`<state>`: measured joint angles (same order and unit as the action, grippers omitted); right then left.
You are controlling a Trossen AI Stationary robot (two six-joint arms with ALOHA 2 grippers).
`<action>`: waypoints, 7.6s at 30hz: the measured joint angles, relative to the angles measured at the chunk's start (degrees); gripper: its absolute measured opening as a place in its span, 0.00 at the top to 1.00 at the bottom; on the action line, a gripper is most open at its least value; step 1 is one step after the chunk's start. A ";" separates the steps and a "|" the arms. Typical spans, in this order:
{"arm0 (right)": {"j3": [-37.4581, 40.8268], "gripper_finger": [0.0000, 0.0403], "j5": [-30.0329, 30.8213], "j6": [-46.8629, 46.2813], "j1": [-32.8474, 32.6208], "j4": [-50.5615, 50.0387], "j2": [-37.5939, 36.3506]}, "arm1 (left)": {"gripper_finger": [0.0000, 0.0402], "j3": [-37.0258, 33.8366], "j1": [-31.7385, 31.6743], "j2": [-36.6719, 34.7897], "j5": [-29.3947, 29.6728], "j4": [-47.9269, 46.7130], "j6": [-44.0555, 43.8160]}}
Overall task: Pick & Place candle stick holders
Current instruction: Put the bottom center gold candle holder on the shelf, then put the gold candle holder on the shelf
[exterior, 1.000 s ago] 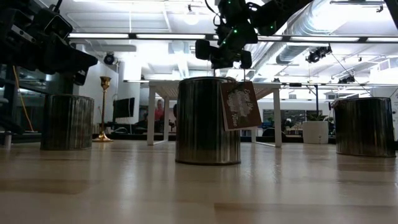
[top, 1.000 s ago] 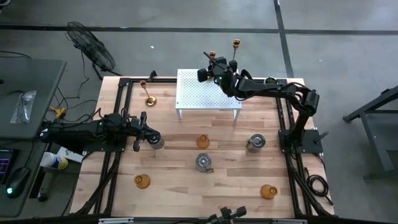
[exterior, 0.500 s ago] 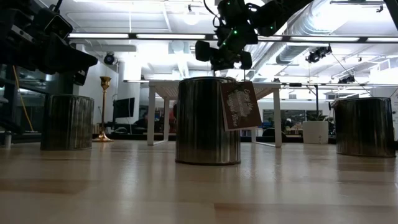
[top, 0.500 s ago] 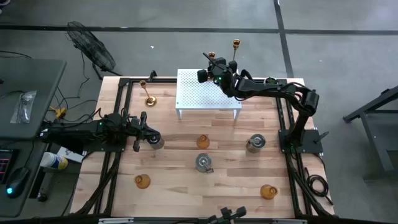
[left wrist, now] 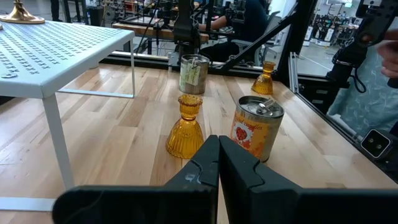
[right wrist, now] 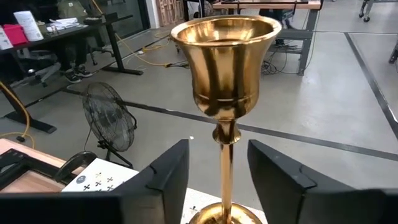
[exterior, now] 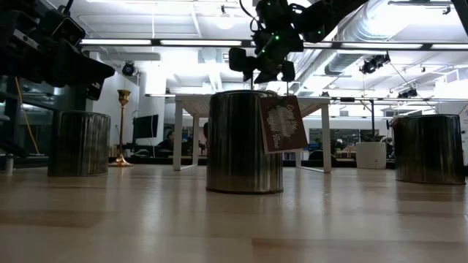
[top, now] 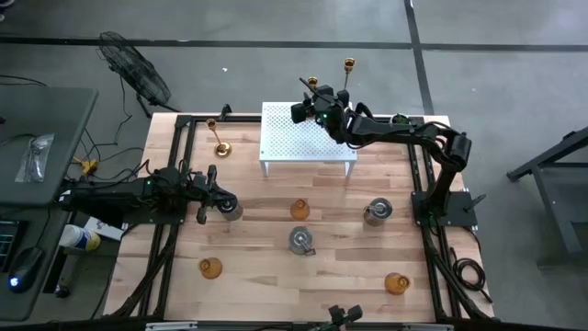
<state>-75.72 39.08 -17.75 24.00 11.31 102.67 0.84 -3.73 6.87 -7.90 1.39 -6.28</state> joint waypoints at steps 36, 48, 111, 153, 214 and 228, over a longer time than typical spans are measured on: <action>0.00 0.56 -1.74 1.53 0.18 -0.02 -0.30 | 1.00 0.00 -0.02 0.00 0.00 0.00 -0.02; 0.00 0.56 -1.69 2.04 1.22 -0.52 -0.31 | 1.00 0.00 -0.02 0.02 0.00 0.00 -0.02; 23.70 0.56 -25.21 11.29 -8.03 -6.69 -28.52 | 1.00 0.00 -0.01 0.02 0.00 0.00 -0.01; 71.19 0.56 -34.98 4.47 -24.18 9.05 -84.27 | 1.00 0.00 -0.01 0.01 0.00 0.00 0.00; 75.34 0.56 -39.31 5.56 -26.26 -10.29 -96.00 | 1.00 0.00 0.00 0.02 0.00 0.00 0.00; 75.36 0.56 -39.29 5.56 -26.26 -10.27 -96.00 | 1.00 0.00 -0.02 0.01 0.00 0.00 -0.01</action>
<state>-0.36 -0.21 -12.19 -2.26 1.04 6.68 0.84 -3.75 6.89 -7.90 1.39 -6.29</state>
